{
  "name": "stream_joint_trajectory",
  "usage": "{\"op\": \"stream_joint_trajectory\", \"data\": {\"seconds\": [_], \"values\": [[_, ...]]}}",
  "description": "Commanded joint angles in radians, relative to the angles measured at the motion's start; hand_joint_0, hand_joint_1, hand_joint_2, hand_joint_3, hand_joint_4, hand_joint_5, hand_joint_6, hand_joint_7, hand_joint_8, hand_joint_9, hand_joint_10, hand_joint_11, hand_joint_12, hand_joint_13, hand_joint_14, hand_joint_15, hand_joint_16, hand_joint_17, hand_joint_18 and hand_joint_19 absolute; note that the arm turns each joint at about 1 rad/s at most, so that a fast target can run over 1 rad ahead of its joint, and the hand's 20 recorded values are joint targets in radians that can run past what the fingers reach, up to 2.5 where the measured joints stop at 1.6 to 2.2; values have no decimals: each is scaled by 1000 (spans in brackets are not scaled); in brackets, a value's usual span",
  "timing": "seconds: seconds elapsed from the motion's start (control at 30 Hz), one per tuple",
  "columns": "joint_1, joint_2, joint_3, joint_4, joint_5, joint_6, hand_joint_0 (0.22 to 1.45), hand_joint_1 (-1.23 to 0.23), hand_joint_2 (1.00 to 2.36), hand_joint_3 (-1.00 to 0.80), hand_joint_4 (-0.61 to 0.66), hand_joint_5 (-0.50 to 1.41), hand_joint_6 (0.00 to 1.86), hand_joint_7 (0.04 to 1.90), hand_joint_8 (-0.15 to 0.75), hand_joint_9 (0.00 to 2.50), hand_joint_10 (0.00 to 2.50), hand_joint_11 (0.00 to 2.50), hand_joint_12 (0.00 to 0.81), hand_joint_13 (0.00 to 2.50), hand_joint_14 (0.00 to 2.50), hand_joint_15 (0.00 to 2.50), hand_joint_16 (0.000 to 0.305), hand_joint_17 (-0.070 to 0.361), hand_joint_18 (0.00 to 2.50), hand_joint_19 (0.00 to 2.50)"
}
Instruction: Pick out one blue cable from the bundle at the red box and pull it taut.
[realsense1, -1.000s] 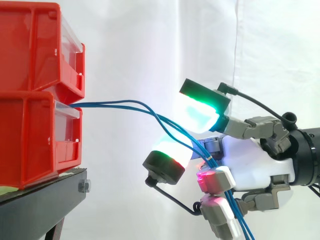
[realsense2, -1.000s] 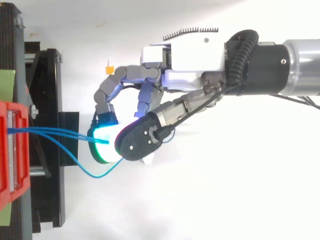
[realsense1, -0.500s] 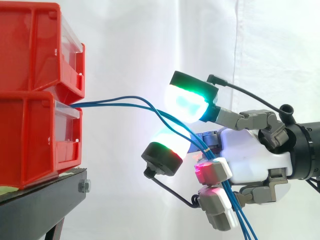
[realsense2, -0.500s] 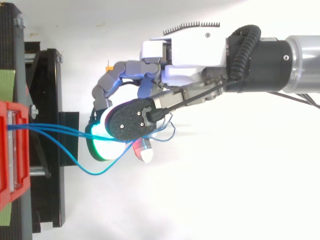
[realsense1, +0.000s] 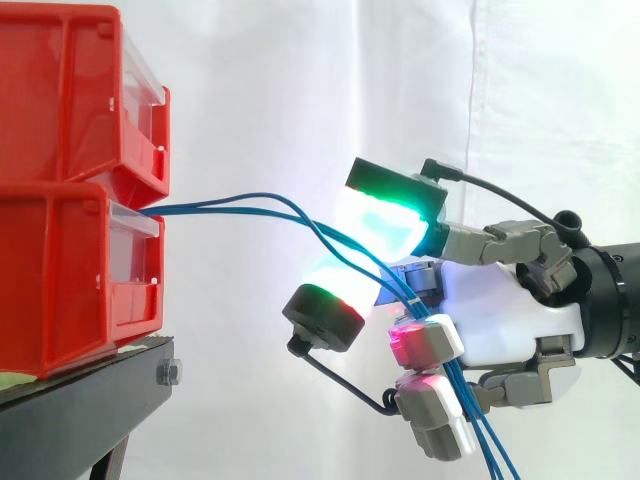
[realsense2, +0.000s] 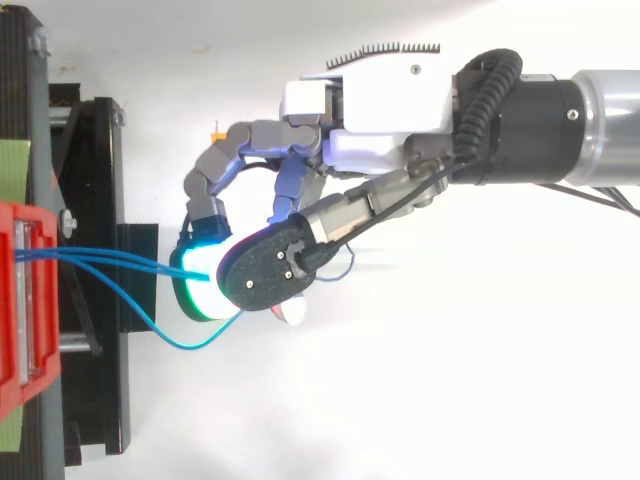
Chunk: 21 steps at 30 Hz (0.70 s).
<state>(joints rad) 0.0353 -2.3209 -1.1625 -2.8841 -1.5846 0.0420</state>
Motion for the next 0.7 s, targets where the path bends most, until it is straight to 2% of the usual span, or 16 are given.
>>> {"op": "stream_joint_trajectory", "data": {"seconds": [0.0, 0.13, 0.4, 0.67], "values": [[0, 0, 0, 0, 0, -1, 593, -643, 1016, -282, 13, -102, 860, 1008, 292, 1273, 22, 664, 370, 1174, 20, 616, 51, 114, 1023, 685], [0, 0, 0, -1, 0, -1, 591, -661, 1017, -263, 18, -109, 874, 987, 297, 1264, 20, 667, 370, 1167, 23, 615, 51, 115, 1017, 693], [3, 0, 0, -1, 0, -1, 576, -595, 1000, -500, 31, -102, 871, 970, 300, 1314, 20, 676, 373, 1180, 20, 615, 51, 116, 1022, 688], [3, 0, 0, -3, 0, 1, 584, -569, 1000, -500, 29, -97, 864, 986, 295, 1331, 23, 668, 377, 1189, 22, 609, 51, 115, 1026, 700]]}}
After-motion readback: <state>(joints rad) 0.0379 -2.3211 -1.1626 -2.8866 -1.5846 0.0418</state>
